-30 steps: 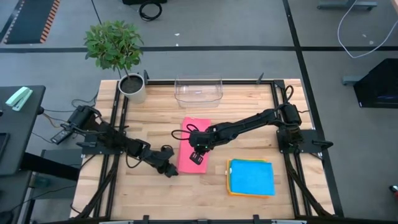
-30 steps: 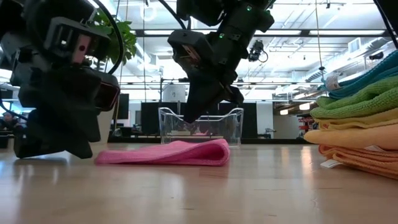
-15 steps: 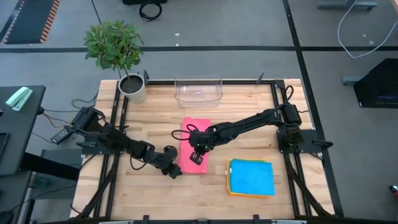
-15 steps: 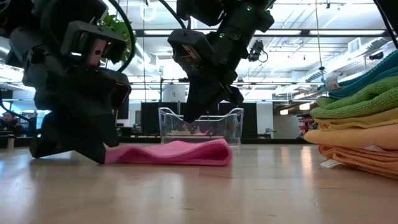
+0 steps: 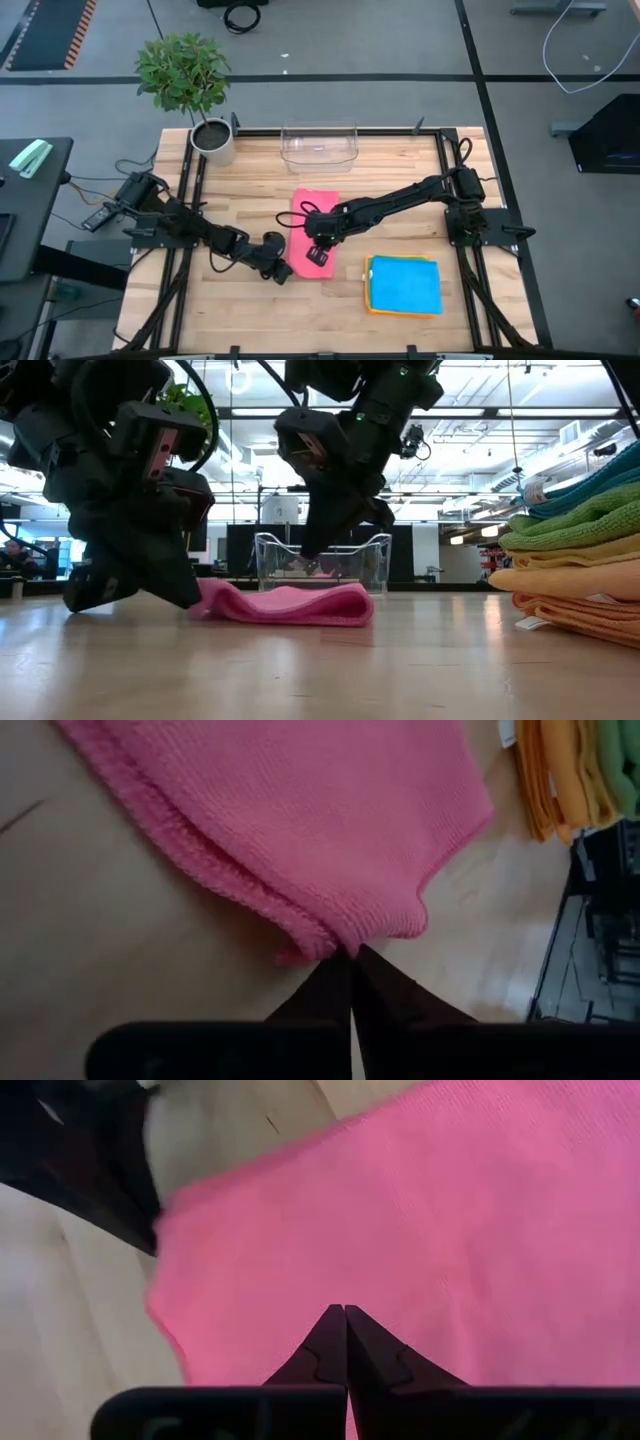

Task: Fold microfiber towels
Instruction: Fold the pink towel on the table

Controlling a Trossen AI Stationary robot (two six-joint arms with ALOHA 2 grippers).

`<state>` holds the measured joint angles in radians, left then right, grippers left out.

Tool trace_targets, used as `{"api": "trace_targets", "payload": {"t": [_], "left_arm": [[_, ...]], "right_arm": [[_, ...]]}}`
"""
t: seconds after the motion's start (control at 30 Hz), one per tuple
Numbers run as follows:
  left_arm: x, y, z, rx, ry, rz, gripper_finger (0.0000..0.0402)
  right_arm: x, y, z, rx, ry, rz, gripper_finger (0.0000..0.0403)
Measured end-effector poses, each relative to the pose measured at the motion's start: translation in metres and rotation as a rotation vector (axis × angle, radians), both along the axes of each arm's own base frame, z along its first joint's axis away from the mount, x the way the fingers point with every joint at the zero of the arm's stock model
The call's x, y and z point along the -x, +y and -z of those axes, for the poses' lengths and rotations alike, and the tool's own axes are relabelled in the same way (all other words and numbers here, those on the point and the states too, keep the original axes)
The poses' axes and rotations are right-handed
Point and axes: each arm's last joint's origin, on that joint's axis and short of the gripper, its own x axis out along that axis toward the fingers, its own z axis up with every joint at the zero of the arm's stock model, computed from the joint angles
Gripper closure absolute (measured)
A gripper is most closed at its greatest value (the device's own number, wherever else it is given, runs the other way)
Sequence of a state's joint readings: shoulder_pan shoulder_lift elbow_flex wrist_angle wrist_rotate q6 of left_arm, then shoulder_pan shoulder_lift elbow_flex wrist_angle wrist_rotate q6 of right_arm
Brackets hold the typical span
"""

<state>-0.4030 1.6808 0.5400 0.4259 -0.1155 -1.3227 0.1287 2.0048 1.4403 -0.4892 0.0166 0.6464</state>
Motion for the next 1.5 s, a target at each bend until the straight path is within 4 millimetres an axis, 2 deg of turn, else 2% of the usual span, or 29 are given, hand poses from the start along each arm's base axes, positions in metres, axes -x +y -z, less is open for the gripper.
{"api": "trace_targets", "payload": {"t": [0.1,0.2,0.37,0.63,0.9,1.0,1.07,1.2,1.3,1.4,1.5], "left_arm": [[0.002,0.001,-0.009,-0.001,-0.031,0.015,0.0396],[0.002,0.004,-0.027,0.012,-0.092,0.018,0.0396],[0.003,0.014,-0.035,0.023,-0.079,0.031,0.0397],[0.009,0.023,-0.023,0.03,0.087,0.091,0.0398],[0.013,0.025,-0.019,0.035,0.144,0.133,0.0396],[0.012,0.026,-0.02,0.047,0.142,0.14,0.0398],[0.013,0.025,-0.02,0.046,0.148,0.149,0.0398],[0.013,0.026,-0.015,0.039,0.177,0.151,0.0393],[0.012,0.027,-0.012,0.039,0.191,0.154,0.0395],[0.013,0.028,-0.011,0.033,0.2,0.162,0.0398],[0.013,0.029,-0.01,0.04,0.208,0.161,0.0392]], "right_arm": [[0.005,-0.001,-0.001,0.005,0.037,0.001,0.04],[0.009,-0.001,-0.008,0.008,0.052,-0.001,0.04],[0.014,-0.003,-0.022,0.025,0.025,-0.003,0.04],[0.016,-0.005,-0.028,0.027,0.022,0.001,0.04],[0.016,0.004,-0.028,-0.012,0.011,0.016,0.04],[0.012,0.015,-0.019,-0.071,-0.049,-0.022,0.04],[0.012,0.026,-0.005,-0.121,-0.052,-0.042,0.04],[0.025,0.038,0.016,-0.155,-0.008,-0.036,0.04],[0.03,0.041,0.029,-0.187,-0.031,-0.028,0.04],[0.03,0.042,0.034,-0.203,-0.106,-0.01,0.04],[0.032,0.041,0.038,-0.176,-0.109,0.023,0.04]]}}
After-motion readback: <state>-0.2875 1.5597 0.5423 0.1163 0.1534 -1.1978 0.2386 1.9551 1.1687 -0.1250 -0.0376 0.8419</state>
